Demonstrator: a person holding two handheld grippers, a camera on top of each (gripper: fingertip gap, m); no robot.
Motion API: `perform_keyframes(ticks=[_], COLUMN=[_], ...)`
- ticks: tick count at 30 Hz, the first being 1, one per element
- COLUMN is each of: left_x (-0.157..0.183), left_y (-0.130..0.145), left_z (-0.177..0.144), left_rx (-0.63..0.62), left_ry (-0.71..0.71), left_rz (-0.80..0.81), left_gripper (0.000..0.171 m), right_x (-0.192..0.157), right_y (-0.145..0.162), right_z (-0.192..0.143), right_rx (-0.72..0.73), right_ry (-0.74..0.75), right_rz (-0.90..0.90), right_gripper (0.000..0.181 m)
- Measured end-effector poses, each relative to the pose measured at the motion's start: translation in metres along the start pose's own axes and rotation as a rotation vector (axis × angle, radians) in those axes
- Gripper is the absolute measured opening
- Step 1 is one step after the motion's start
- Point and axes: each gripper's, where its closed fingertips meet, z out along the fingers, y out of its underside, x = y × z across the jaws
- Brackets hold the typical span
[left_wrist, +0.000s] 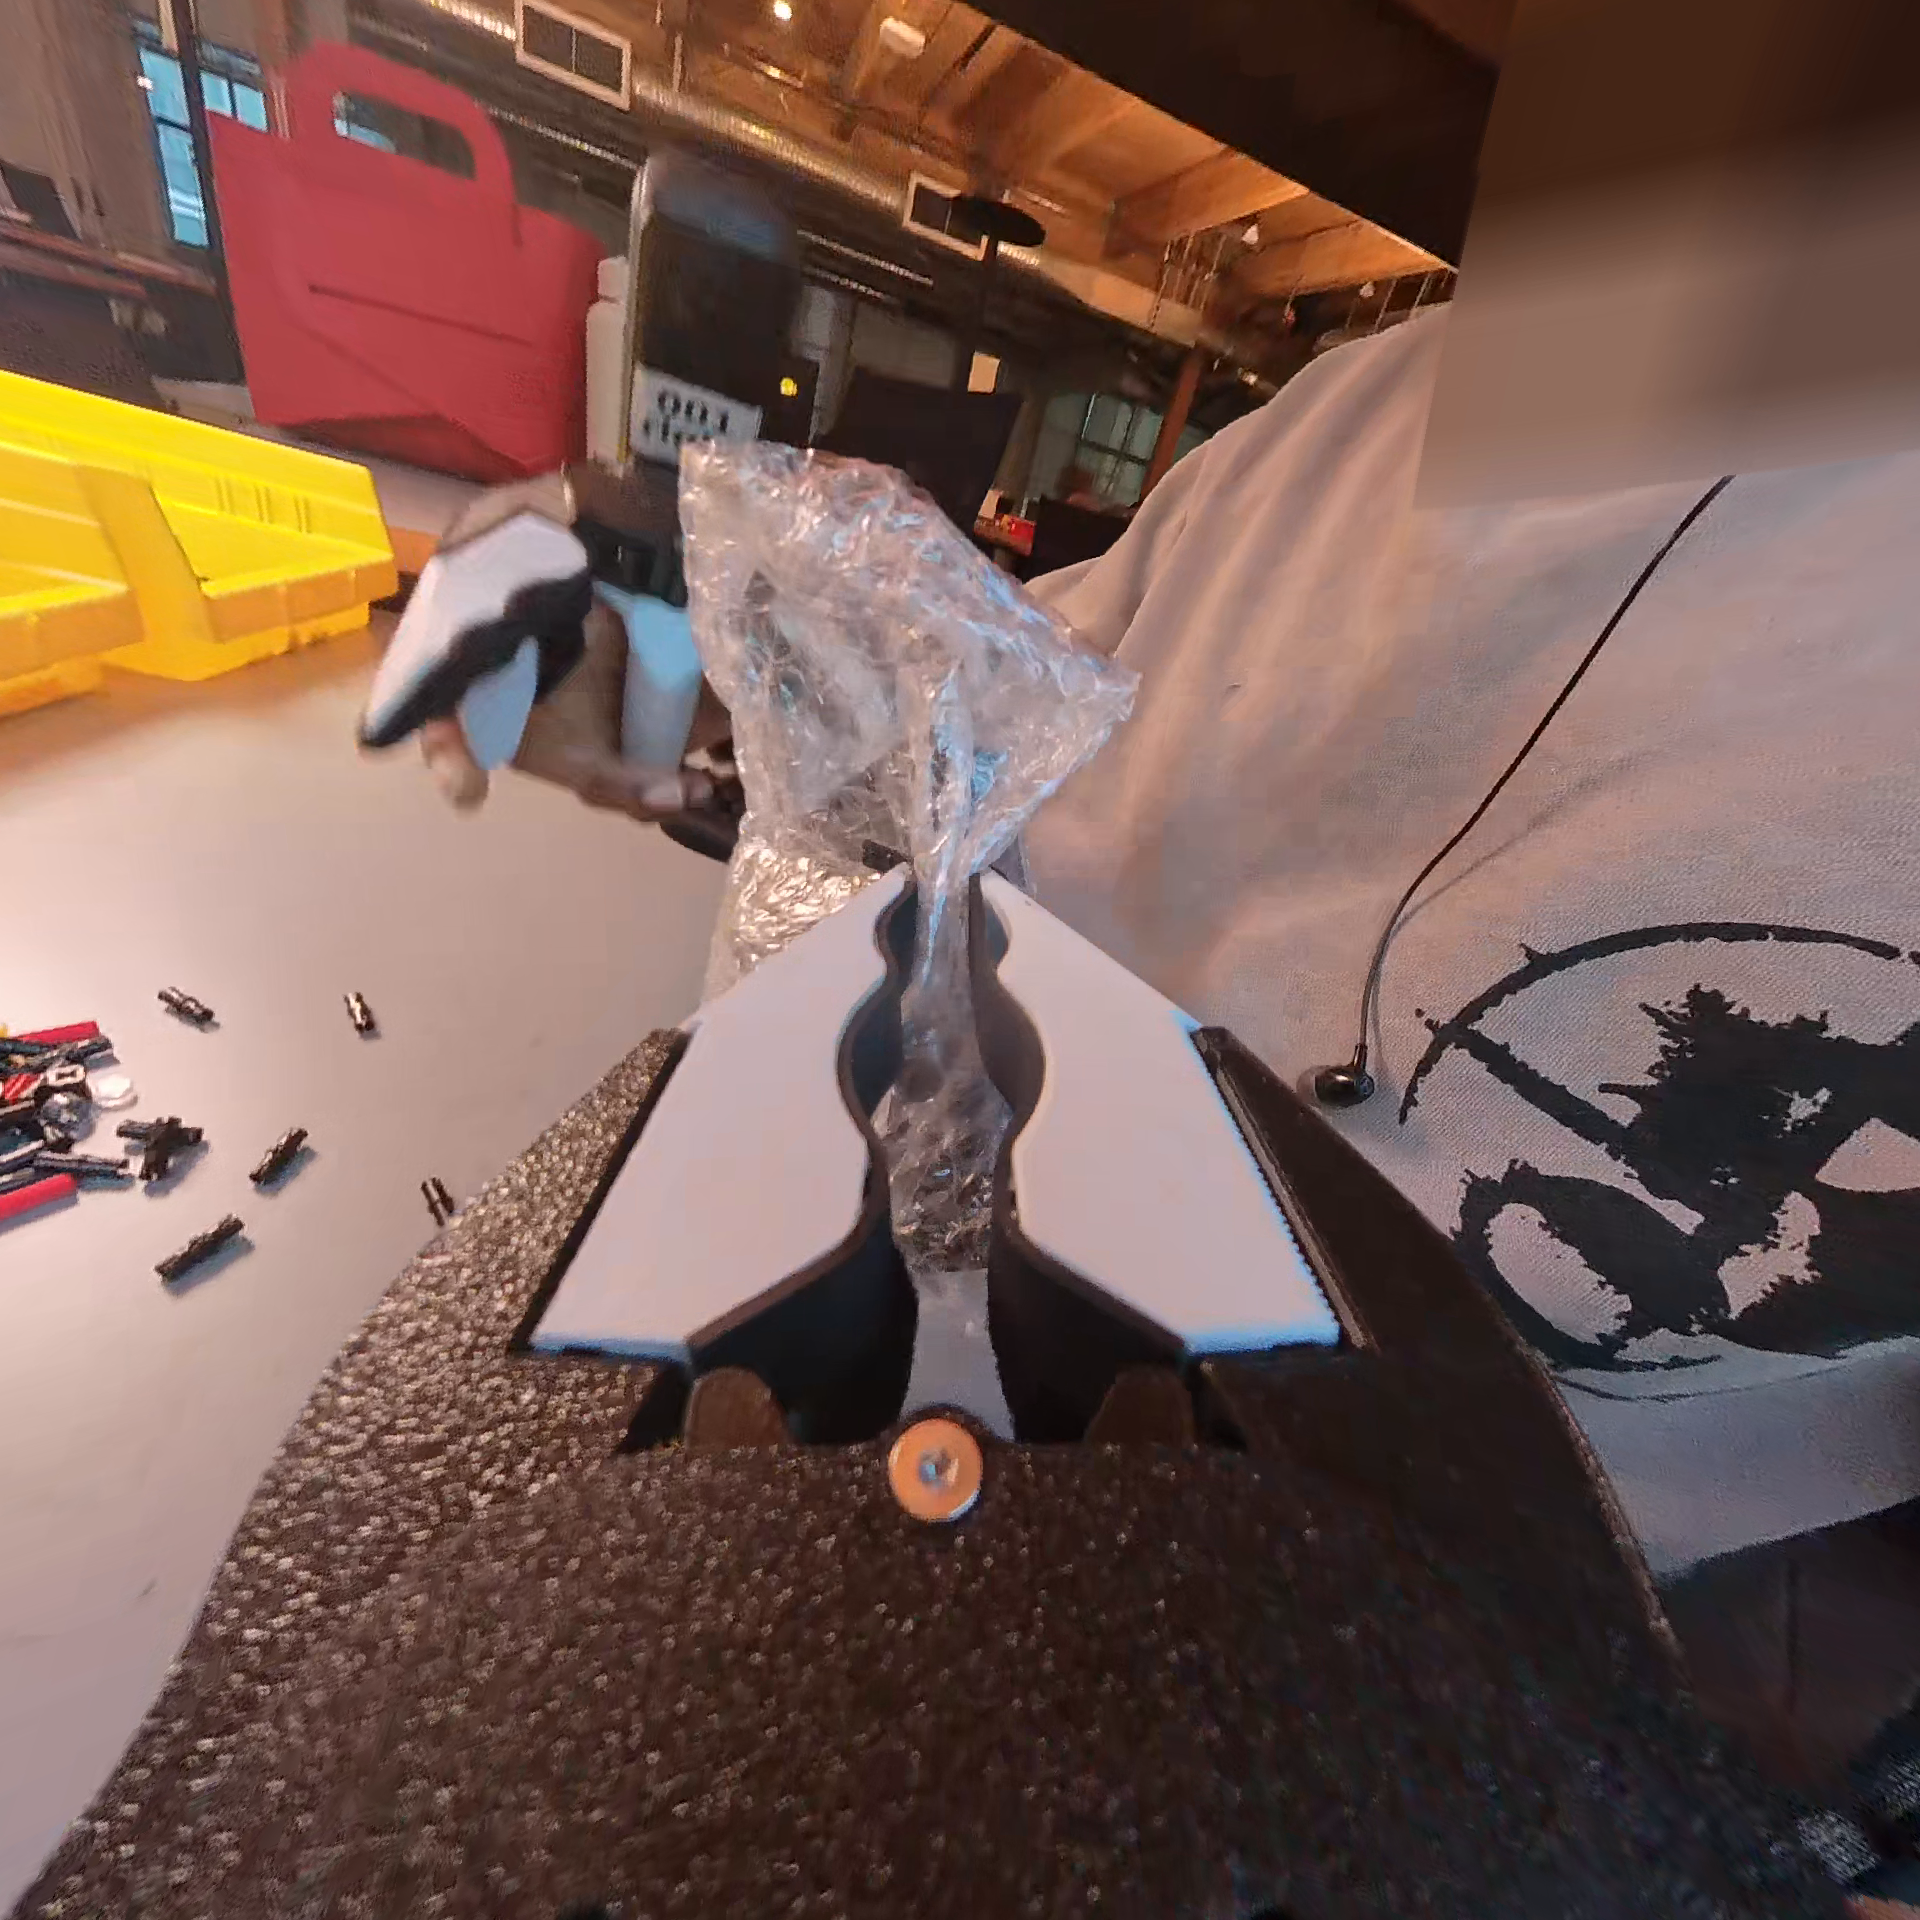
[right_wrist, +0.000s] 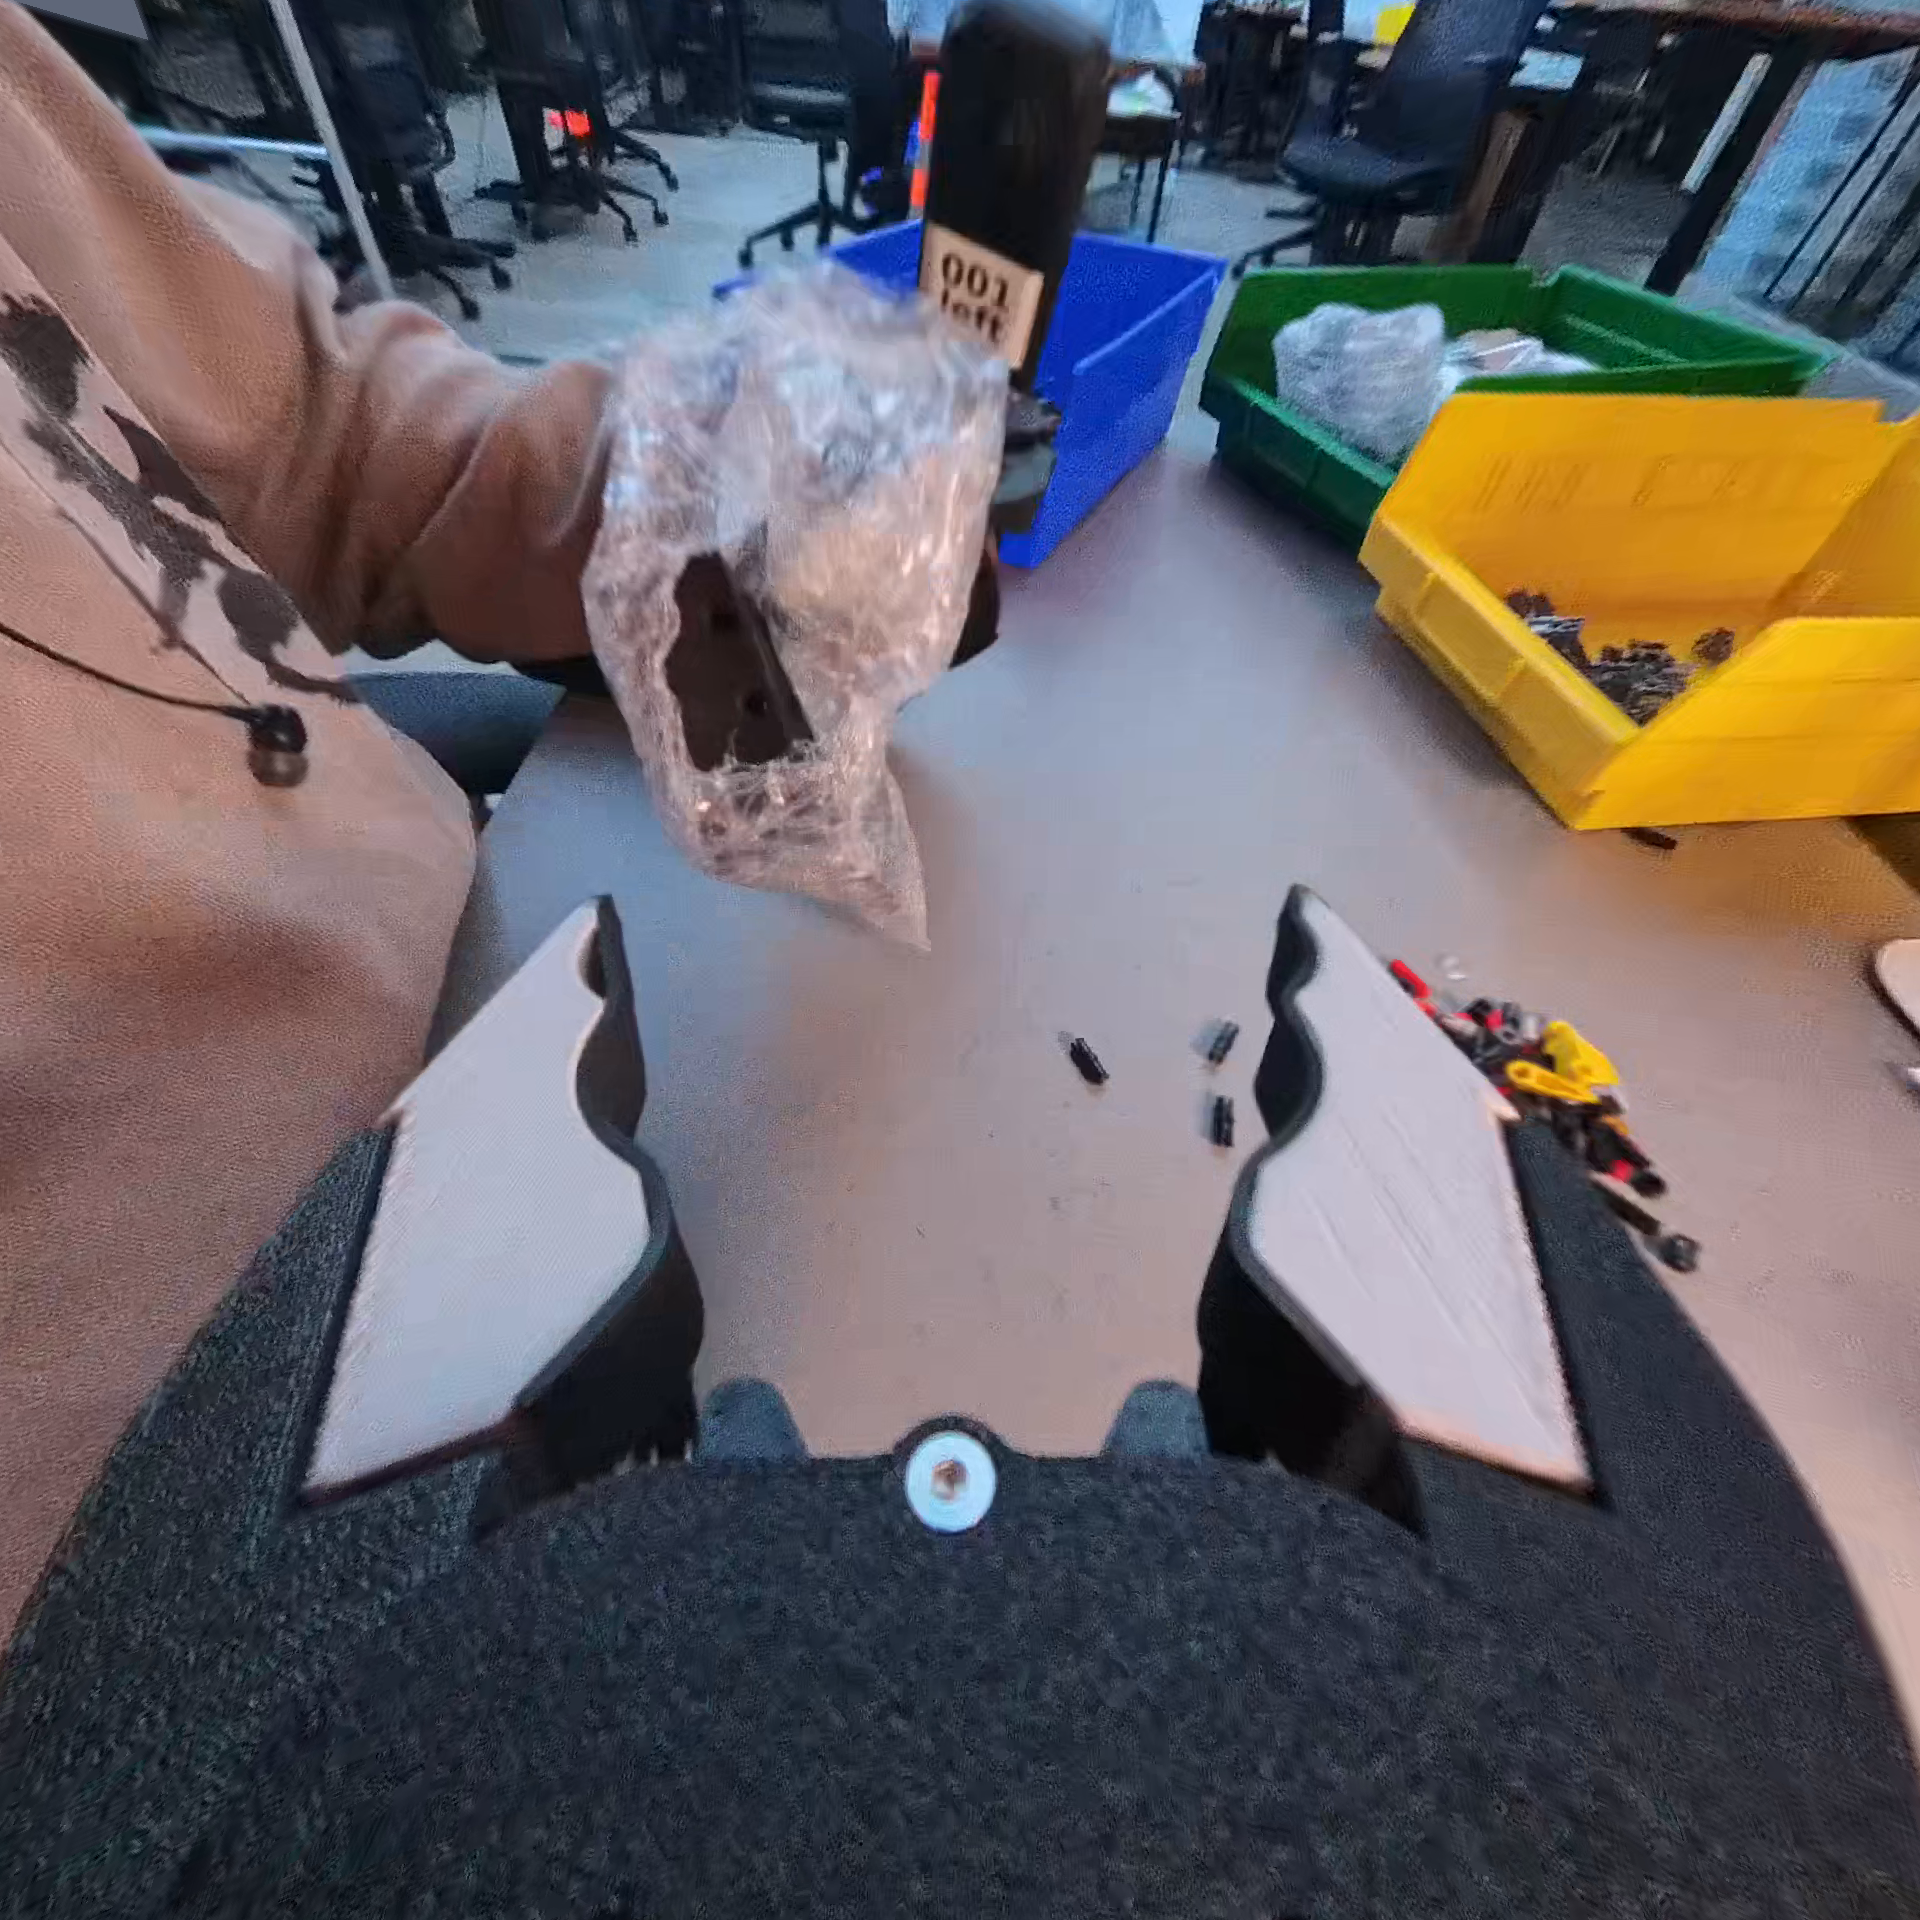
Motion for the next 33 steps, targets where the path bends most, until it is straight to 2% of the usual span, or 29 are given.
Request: perform_keyframes(ticks=[3,5,7,8,9,11,12,13,15,17,19,20,21,23,25,28,31,33], left_x=[-0.003,-0.007,-0.004,-0.006,-0.008,-0.009,-0.011,-0.015,-0.021,-0.007,0.020,0.033,0.043,0.047,0.045,0.046,0.043,0.043], left_y=[-0.012,-0.027,-0.039,-0.044,-0.050,-0.071,-0.085,-0.099,-0.115,-0.104,-0.072,-0.047,-0.022,0.020,0.049,0.078,0.094,0.102], left_z=[0.009,0.013,0.012,0.010,0.004,-0.028,-0.059,-0.101,-0.218,-0.350,-0.462,-0.497,-0.518,-0.535,-0.542,-0.554,-0.556,-0.558], left_rx=[0.054,0.117,0.161,0.165,0.142,0.091,0.066,0.031,-0.105,-0.332,-0.527,-0.604,-0.666,-0.728,-0.814,-0.973,-0.964,-0.959], left_ry=[-0.014,-0.064,-0.079,-0.132,-0.194,-0.378,-0.522,-0.715,-1.153,-1.552,-1.817,-1.851,-1.839,-1.768,-1.725,-1.707,-1.668,-1.655], left_rz=[0.031,0.077,0.083,0.089,0.087,0.069,0.085,0.089,0.037,-0.110,-0.346,-0.503,-0.644,-0.822,-0.918,-1.005,-1.095,-1.130], left_gripper=[0.005,0.005,0.006,0.011,0.024,0.049,0.052,0.047,0.045,0.048,0.045,0.042,0.038,0.033,0.034,0.035,0.036,0.030], right_x=[-0.032,-0.047,-0.032,-0.032,-0.030,-0.025,-0.021,-0.015,-0.001,0.008,0.014,0.015,0.014,0.011,0.008,0.006,0.008,0.009], right_y=[0.014,0.004,-0.011,-0.017,-0.019,-0.021,-0.018,-0.012,0.003,0.015,0.020,0.019,0.018,0.016,0.019,0.025,0.027,0.027], right_z=[0.046,0.067,0.071,0.067,0.063,0.049,0.041,0.034,0.021,0.015,0.014,0.015,0.016,0.017,0.016,0.014,0.014,0.013], right_rx=[-0.029,0.042,0.151,0.187,0.192,0.190,0.166,0.133,0.069,0.017,0.000,0.003,0.007,0.000,-0.014,-0.015,-0.016,-0.015], right_ry=[-0.156,-0.199,-0.123,-0.147,-0.157,-0.163,-0.160,-0.134,-0.060,-0.022,0.014,0.020,0.018,0.016,0.017,0.012,0.013,0.013], right_rz=[0.028,0.055,0.086,0.100,0.115,0.122,0.128,0.118,0.074,0.068,0.042,0.033,0.028,0.006,-0.016,0.002,0.013,0.016], right_gripper=[0.123,0.087,0.050,0.047,0.043,0.037,0.033,0.030,0.029,0.029,0.029,0.029,0.029,0.029,0.029,0.029,0.029,0.029])
